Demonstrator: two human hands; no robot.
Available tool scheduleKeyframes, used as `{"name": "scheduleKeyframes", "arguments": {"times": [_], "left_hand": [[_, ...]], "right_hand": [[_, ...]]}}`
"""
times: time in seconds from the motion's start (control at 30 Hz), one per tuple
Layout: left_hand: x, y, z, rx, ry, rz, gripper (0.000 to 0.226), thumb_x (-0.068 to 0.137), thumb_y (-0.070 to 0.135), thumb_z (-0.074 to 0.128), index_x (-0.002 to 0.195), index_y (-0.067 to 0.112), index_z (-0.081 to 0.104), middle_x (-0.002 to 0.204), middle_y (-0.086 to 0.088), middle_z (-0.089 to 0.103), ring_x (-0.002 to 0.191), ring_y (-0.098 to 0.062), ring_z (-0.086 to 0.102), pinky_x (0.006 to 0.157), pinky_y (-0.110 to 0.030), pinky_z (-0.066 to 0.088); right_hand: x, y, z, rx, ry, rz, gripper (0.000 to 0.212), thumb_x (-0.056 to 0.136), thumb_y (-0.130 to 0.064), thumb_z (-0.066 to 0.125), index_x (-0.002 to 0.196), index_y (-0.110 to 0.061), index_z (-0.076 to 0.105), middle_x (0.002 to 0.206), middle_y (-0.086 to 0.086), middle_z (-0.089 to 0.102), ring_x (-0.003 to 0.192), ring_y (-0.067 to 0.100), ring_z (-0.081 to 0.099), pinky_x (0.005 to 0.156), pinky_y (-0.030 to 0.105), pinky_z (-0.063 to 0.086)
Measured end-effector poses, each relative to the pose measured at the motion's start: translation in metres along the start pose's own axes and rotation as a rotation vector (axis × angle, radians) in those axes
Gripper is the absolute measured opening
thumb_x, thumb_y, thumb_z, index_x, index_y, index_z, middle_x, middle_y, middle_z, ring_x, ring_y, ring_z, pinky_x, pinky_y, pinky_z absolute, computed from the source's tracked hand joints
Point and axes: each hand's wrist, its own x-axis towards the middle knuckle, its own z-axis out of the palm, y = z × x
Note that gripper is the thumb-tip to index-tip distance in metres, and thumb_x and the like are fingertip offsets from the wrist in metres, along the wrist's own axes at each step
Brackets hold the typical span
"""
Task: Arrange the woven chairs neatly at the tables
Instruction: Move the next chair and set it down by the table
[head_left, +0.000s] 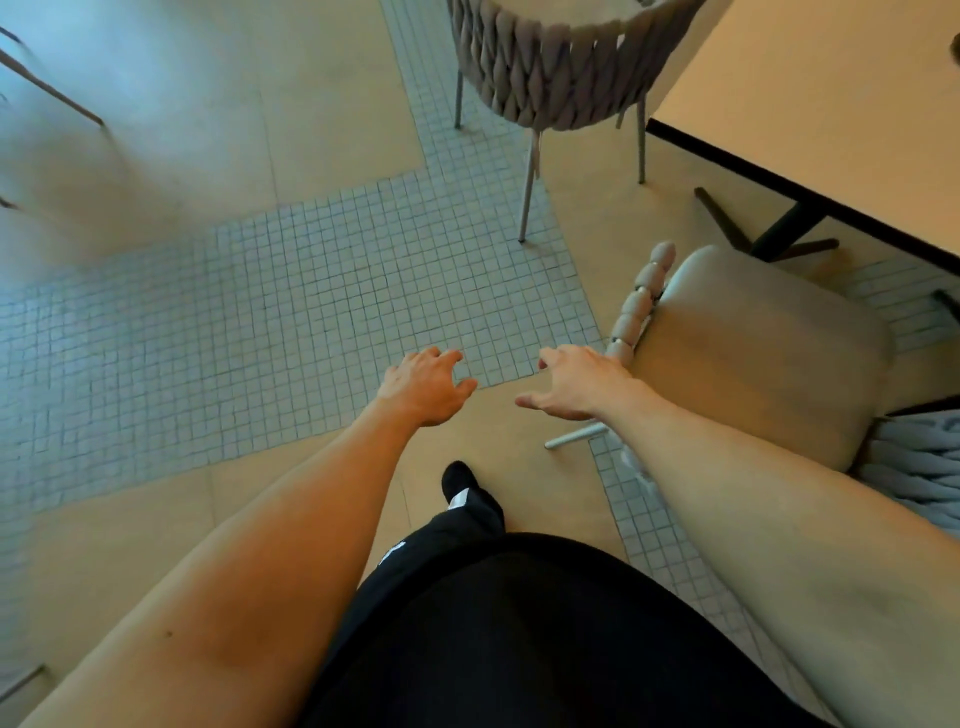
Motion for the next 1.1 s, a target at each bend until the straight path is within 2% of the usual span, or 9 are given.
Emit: {"name": "scheduleKeyframes", "arguments": {"times": [0.17, 0.47, 0.7, 0.83, 1.1], "left_hand": [[0.033, -0.032, -0.037, 0.01, 0.002, 0.016, 0.064, 0.099, 0.058, 0.042, 0.152, 0.024, 0.035, 0.153, -0.008, 0.042, 0.139, -0.029, 0.039, 0.11, -0.054, 0.037], [0.099, -0.063, -0.095, 0.018, -0.002, 0.025, 0.064, 0.099, 0.058, 0.043, 0.152, 0.023, 0.035, 0.153, -0.007, 0.041, 0.14, -0.028, 0.039, 0.11, -0.054, 0.038], [0.177, -0.069, -0.148, 0.017, -0.012, 0.019, 0.065, 0.098, 0.058, 0.044, 0.153, 0.023, 0.034, 0.154, -0.008, 0.04, 0.141, -0.029, 0.037, 0.111, -0.053, 0.037], [0.222, -0.065, -0.179, 0.005, -0.003, 0.01, 0.064, 0.099, 0.057, 0.044, 0.152, 0.023, 0.035, 0.153, -0.009, 0.041, 0.14, -0.029, 0.039, 0.11, -0.054, 0.038], [0.304, -0.06, -0.226, 0.011, -0.035, 0.029, 0.061, 0.099, 0.052, 0.047, 0.151, 0.021, 0.038, 0.15, -0.008, 0.046, 0.136, -0.029, 0.044, 0.109, -0.053, 0.04]], "right_hand": [[0.034, -0.027, -0.029, 0.009, 0.036, 0.007, 0.077, 0.087, -0.075, 0.057, 0.143, -0.022, 0.048, 0.144, 0.005, 0.055, 0.134, 0.028, 0.049, 0.108, 0.053, 0.039], [0.103, -0.046, -0.077, 0.023, 0.004, 0.008, 0.077, 0.089, -0.073, 0.057, 0.144, -0.021, 0.046, 0.145, 0.005, 0.054, 0.135, 0.028, 0.048, 0.11, 0.054, 0.038], [0.182, -0.033, -0.125, -0.006, 0.004, -0.01, 0.081, 0.088, -0.076, 0.056, 0.147, -0.022, 0.045, 0.145, 0.005, 0.054, 0.136, 0.029, 0.047, 0.11, 0.054, 0.038], [0.221, -0.024, -0.158, -0.016, -0.009, -0.024, 0.078, 0.088, -0.074, 0.057, 0.145, -0.022, 0.046, 0.144, 0.005, 0.055, 0.134, 0.029, 0.049, 0.108, 0.052, 0.038], [0.292, -0.011, -0.214, 0.011, -0.027, -0.004, 0.073, 0.092, -0.068, 0.057, 0.148, -0.022, 0.043, 0.147, 0.006, 0.052, 0.138, 0.03, 0.045, 0.111, 0.052, 0.037]]}}
